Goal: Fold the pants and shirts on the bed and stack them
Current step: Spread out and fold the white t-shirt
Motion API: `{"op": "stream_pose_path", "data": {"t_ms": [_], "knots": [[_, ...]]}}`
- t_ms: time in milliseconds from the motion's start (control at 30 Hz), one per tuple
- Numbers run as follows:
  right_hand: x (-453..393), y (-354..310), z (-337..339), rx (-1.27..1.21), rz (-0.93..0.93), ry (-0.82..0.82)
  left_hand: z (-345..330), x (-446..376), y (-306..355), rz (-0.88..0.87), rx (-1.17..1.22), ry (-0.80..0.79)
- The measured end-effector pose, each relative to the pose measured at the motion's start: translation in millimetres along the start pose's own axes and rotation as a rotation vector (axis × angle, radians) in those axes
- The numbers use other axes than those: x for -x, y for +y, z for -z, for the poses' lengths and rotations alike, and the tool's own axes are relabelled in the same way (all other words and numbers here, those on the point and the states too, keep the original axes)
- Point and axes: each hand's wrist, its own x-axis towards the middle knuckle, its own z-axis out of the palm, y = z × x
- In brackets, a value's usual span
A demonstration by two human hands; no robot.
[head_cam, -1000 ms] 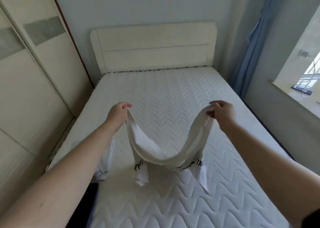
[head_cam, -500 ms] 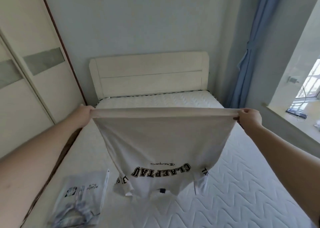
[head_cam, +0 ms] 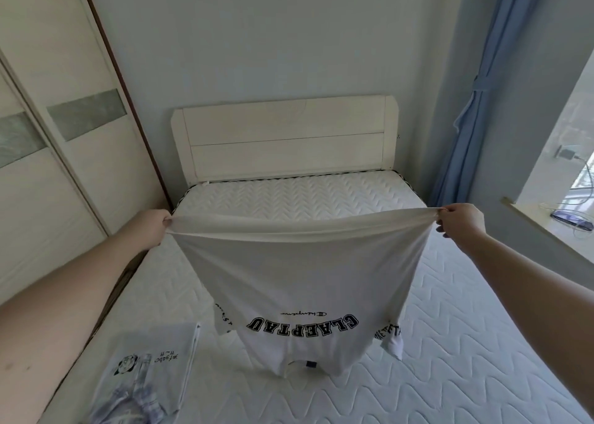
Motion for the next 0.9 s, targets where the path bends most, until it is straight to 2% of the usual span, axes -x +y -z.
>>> {"op": "stream_pose_path", "data": {"t_ms": [167, 300, 367, 467, 633, 900], "knots": [[-20.6, -4.3, -31.2, -0.156, -0.19, -0.078, -17.8, -26.7, 16.1, 0.084, 0.166, -0.034], [-43.6, -22.0, -68.8, -0.242, -0.23, -0.159, -27.9, -63.1, 43.4, 0.149, 0.377, -0.001], [-57.0, -33.6, -85.0, -0.199, -0.201, -0.184, -31.6, -85.2, 58.2, 0.186, 0.392, 0.003], [-82.3, -59.0, -101.5, -0.282, -0.153, -0.217, -25.1, -125.2, 78.9, 0.18, 0.411, 0.011], [-119.6, -96.8, -101.3, -0.352, -0.059, -0.237, 6.2, -181.8, 103.5, 0.146, 0.569, 0.161], [-155.8, -109.0, -86.7, -0.494, -0.017, -0.172, 28.0, -212.8, 89.3, 0.113, 0.896, 0.226]]}}
